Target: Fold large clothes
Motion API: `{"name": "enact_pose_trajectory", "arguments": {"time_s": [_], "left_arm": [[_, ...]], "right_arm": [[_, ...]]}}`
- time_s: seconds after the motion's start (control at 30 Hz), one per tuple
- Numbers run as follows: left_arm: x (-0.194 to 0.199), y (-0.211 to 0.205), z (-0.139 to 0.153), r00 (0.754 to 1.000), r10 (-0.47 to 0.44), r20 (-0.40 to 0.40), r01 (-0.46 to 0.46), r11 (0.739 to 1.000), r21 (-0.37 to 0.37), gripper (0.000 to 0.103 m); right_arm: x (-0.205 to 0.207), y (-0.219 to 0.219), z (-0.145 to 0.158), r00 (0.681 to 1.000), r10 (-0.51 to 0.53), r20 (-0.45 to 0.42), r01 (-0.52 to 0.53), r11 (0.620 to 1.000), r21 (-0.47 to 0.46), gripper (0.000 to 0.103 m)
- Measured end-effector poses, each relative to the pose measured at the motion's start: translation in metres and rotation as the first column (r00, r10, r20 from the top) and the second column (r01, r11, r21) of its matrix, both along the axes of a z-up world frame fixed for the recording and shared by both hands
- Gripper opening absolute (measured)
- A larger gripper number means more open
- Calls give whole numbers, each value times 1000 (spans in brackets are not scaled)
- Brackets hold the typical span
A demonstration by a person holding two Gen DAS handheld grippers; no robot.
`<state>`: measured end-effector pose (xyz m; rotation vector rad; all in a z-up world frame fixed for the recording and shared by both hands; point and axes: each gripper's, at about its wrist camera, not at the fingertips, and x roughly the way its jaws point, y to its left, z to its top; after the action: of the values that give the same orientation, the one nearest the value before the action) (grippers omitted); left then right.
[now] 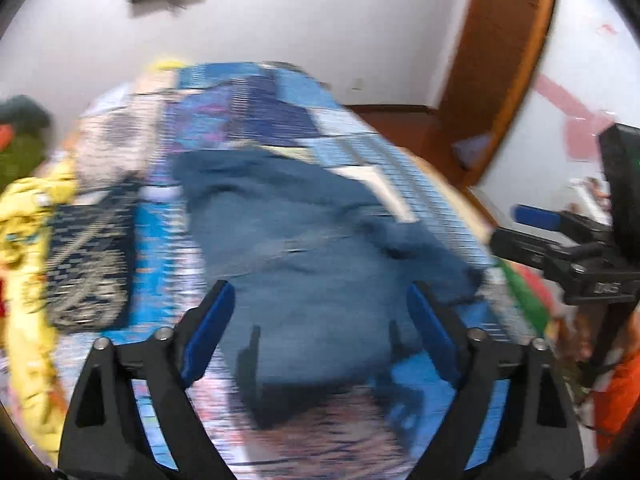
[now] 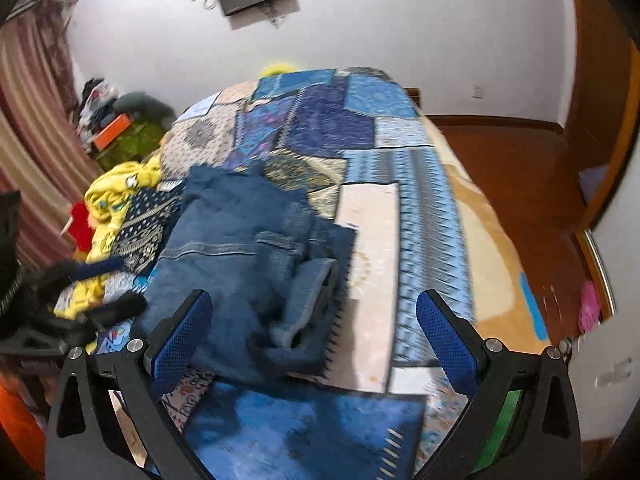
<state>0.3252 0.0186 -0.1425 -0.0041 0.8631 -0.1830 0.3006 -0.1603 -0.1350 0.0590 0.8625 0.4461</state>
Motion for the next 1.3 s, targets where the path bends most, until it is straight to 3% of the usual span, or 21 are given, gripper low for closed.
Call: {"name": "enact_pose_trajectory", "arguments": {"time_s": [0.23, 0.43, 0.53, 0.7, 0.93, 1.13, 1.3], "left_arm": [[-6, 42, -53, 987, 104, -119, -88, 987, 133, 90], [-18, 55, -77, 983, 134, -126, -133, 991, 15, 96], [-15, 52, -75, 986, 119, -120, -116, 993, 35, 96], [-3, 48, -55, 994, 73, -87, -60, 988, 141, 96], [31, 54, -29, 996, 87, -8, -84, 981, 176, 96], [71, 53, -26, 996, 89, 13, -90, 978, 186, 96], [103, 52, -43, 995, 97, -1, -95, 970, 226, 96]], "right_arm": [[20, 25, -50, 991, 30, -129, -41, 996, -84, 101], [19, -9, -82, 972, 7, -235, -7, 1000, 2, 103], [18, -16, -84, 961, -4, -275, 13, 999, 30, 103], [17, -1, -56, 976, 14, -218, -22, 999, -32, 103], [40, 19, -19, 990, 78, -117, -79, 997, -2, 103], [69, 42, -20, 987, 120, -105, -122, 992, -10, 103], [98, 57, -38, 977, 157, -147, -165, 985, -42, 103]]}}
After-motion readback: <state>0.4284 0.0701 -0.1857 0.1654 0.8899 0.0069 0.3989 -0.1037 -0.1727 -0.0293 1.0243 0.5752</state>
